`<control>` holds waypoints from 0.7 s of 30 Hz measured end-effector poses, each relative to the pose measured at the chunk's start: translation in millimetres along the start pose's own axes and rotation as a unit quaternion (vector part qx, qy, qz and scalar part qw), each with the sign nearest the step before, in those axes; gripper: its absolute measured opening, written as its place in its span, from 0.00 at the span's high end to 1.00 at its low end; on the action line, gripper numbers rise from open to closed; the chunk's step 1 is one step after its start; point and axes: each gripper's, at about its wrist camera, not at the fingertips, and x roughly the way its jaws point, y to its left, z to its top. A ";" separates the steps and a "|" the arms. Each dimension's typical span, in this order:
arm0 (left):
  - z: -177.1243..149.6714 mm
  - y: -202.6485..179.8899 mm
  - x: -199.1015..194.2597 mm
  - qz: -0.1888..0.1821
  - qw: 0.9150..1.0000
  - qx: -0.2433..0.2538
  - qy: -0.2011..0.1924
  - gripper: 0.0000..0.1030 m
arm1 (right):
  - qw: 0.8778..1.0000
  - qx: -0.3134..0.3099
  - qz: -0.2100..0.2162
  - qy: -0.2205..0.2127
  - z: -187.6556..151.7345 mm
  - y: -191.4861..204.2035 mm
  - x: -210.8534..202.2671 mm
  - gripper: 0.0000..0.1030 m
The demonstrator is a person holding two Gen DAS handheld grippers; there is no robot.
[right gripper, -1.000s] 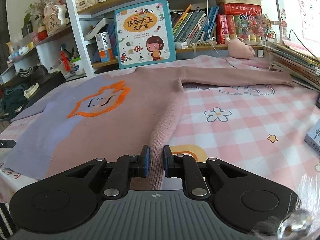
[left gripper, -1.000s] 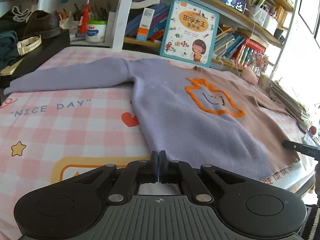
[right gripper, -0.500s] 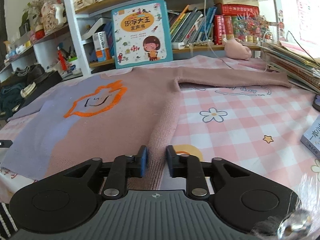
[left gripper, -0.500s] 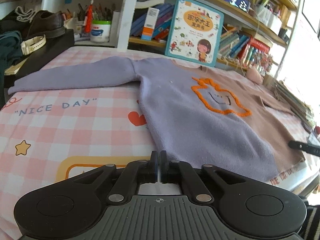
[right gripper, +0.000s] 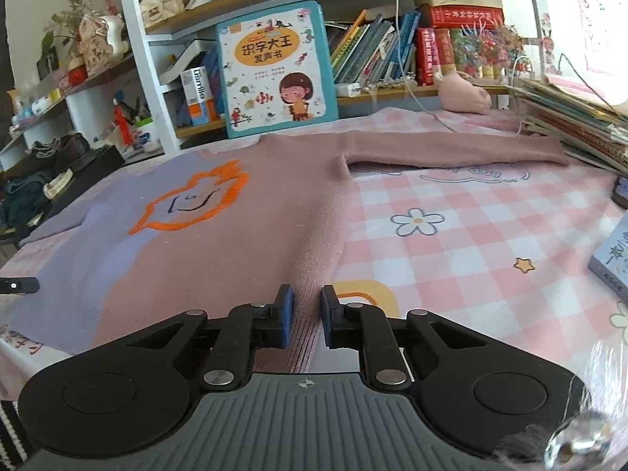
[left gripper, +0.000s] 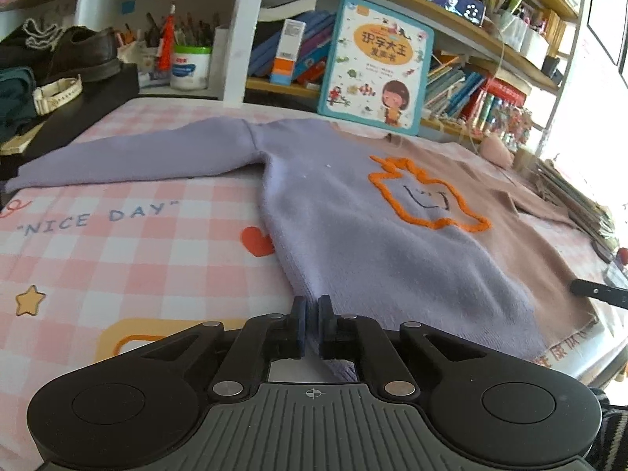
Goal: Fold clothes
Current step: 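Hold the hem with the left gripper while the right gripper opens above the sweater, then open the left gripper and move it toward the lavender sleeve cuff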
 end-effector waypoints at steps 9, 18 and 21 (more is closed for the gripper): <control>-1.5 -4.0 -0.4 0.004 1.000 0.004 0.001 0.94 | 1.000 -0.009 -0.004 0.001 -1.6 -0.4 1.4 0.86; 1.1 -15.9 -7.1 0.033 0.999 0.035 -0.024 0.28 | 1.000 0.003 -0.013 -0.011 -0.8 -3.9 -1.5 0.63; 2.5 -24.5 -10.6 0.050 0.996 0.060 -0.042 0.20 | 1.000 0.004 -0.019 -0.022 0.6 -4.4 -4.6 0.48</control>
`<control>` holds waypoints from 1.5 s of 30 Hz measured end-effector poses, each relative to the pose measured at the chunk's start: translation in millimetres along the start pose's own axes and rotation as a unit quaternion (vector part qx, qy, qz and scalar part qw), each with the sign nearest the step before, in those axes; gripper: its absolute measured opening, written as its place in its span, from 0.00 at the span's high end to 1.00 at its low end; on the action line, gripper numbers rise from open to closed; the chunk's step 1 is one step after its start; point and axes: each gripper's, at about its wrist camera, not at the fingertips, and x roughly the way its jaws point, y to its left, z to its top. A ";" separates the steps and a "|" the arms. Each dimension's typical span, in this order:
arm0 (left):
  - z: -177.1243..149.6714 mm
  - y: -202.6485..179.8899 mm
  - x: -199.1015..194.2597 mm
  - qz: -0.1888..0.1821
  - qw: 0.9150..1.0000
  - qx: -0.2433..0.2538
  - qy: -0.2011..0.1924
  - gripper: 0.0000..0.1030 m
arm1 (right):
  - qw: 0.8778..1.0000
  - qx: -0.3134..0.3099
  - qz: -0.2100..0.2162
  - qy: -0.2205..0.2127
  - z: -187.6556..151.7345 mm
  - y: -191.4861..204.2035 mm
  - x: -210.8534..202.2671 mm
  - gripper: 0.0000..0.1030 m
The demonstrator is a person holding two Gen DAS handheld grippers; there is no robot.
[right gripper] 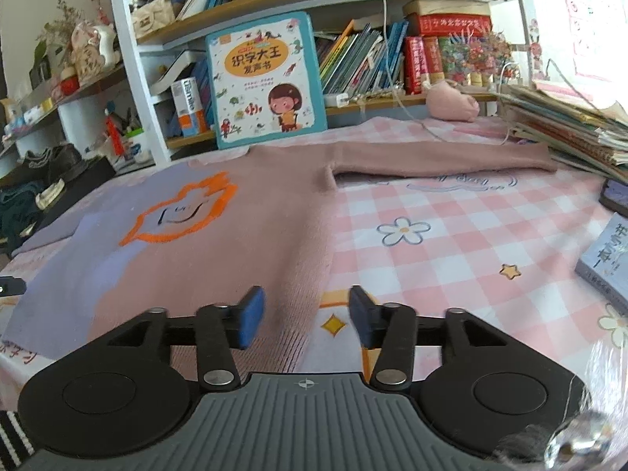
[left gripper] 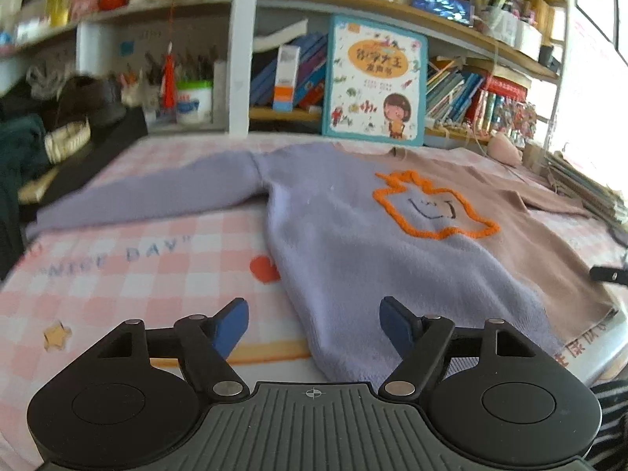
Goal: Fold clothes
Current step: 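Open the left gripper and move it toward the lavender sleeve cuff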
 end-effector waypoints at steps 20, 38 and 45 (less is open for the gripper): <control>-9.8 -19.4 7.4 0.011 0.998 0.064 -0.026 0.05 | 0.997 -0.061 -0.043 -0.002 1.6 30.7 4.2 0.10; -7.3 21.4 9.6 0.033 0.997 -0.001 -0.066 0.03 | 0.988 -0.146 0.030 -0.028 30.7 101.8 40.8 0.07; 3.0 43.3 10.1 0.078 0.993 -0.007 -0.085 0.02 | 0.979 -0.184 0.076 -0.048 49.7 135.2 64.9 0.07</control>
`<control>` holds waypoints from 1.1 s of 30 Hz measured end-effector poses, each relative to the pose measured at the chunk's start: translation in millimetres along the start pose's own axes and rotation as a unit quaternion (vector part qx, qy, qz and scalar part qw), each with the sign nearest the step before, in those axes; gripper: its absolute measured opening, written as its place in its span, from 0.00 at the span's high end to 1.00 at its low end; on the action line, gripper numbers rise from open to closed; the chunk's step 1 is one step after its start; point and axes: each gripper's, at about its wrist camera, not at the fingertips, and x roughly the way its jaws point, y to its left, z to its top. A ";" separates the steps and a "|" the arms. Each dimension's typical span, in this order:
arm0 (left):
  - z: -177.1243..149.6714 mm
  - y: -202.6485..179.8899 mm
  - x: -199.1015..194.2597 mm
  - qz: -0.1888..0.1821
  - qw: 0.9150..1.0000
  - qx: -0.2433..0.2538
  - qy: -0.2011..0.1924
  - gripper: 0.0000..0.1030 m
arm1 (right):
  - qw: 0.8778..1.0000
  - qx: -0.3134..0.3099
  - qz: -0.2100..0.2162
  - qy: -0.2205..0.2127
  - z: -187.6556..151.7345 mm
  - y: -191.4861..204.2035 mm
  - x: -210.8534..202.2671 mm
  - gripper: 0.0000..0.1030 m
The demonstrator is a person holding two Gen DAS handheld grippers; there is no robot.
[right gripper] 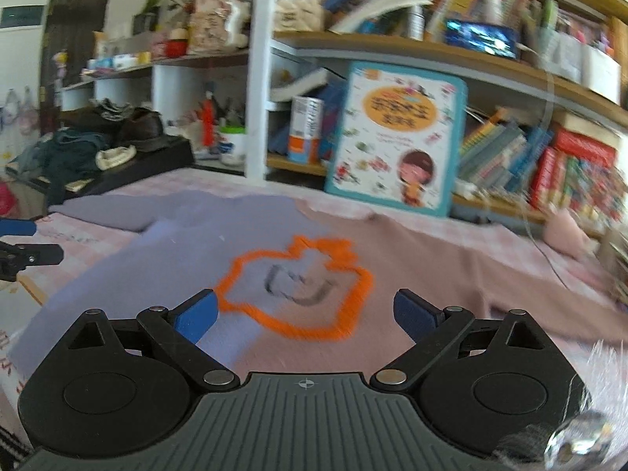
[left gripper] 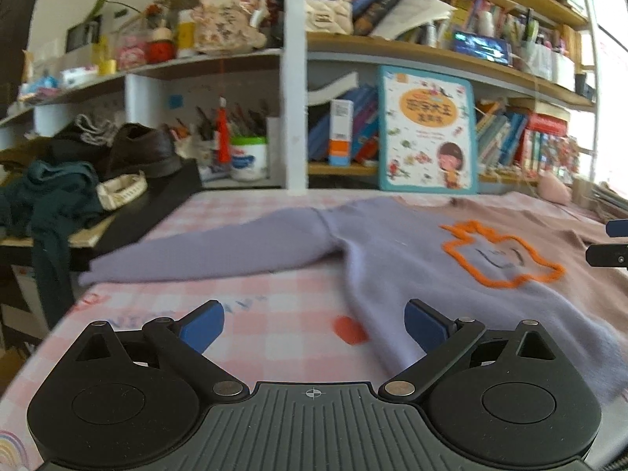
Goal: Fold clothes
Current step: 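Open the left gripper and move it toward the lavender sleeve cuff, then lower the open left gripper onto the lavender sleeve cuff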
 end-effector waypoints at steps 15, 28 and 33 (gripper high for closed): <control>10.6 50.0 27.9 0.051 0.997 -0.057 -0.003 0.02 | 0.996 -0.030 0.080 -0.036 41.1 33.6 77.7 0.06; 27.3 70.9 45.3 0.101 0.994 -0.045 -0.010 0.01 | 0.994 -0.023 0.098 -0.040 36.8 47.6 95.8 0.06; 28.4 80.9 53.3 0.114 0.992 -0.050 0.000 0.01 | 0.993 -0.027 0.104 -0.038 31.4 51.1 97.2 0.06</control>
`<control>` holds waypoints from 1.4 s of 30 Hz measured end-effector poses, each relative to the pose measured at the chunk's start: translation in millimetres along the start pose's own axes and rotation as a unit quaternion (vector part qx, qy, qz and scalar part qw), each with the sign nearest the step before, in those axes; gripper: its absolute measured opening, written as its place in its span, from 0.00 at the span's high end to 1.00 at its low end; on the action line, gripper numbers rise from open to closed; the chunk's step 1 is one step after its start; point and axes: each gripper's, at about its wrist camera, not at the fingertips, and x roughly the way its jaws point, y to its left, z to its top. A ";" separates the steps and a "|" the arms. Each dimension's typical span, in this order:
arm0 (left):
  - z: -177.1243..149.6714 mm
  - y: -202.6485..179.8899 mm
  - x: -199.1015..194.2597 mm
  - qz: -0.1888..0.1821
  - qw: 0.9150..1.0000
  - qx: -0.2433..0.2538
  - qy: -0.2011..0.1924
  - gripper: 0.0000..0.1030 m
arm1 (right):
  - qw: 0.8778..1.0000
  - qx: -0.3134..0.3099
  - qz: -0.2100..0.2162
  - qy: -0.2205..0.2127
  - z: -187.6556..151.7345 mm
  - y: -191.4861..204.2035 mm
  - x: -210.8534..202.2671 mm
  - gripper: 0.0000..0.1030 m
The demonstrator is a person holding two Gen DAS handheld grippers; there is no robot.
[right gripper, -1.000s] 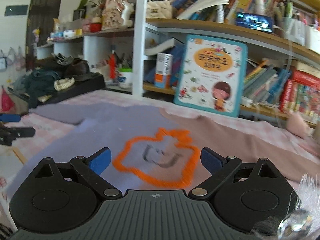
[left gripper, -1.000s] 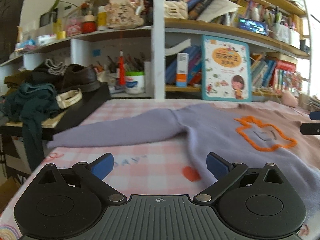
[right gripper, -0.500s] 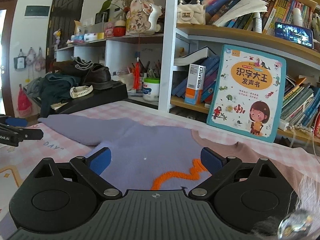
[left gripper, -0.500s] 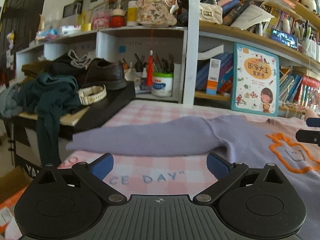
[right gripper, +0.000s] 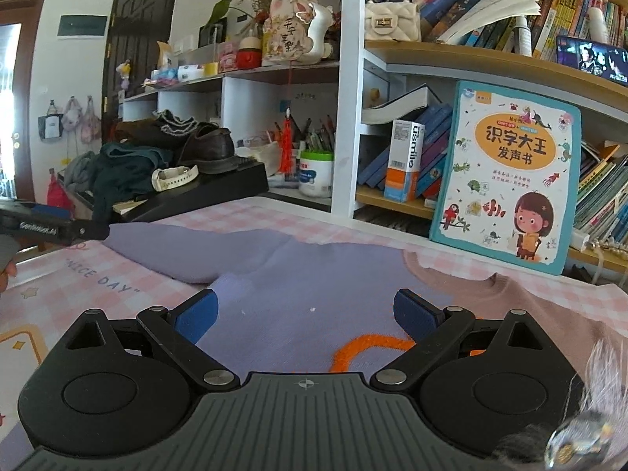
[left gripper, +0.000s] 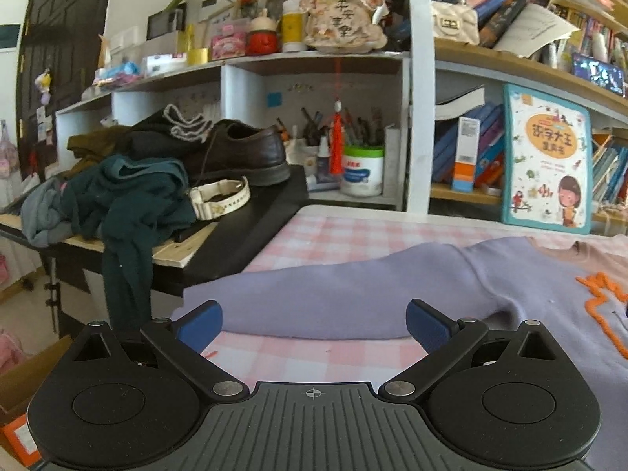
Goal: Fold clothes
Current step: 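Lower the open left gripper onto the lavender sleeve cuff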
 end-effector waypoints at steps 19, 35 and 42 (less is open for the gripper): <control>-0.7 -0.2 23.2 0.004 0.999 -0.022 0.041 0.01 | 1.000 -0.015 -0.002 0.020 -6.5 -32.7 -1.4 0.04; -1.5 8.9 37.3 0.038 0.994 -0.052 0.088 0.08 | 0.999 0.007 0.008 0.043 -8.1 -40.9 4.1 0.01; -0.7 26.1 48.6 0.041 0.989 -0.105 0.097 0.09 | 0.998 -0.007 0.014 0.065 -9.5 -37.0 12.1 0.01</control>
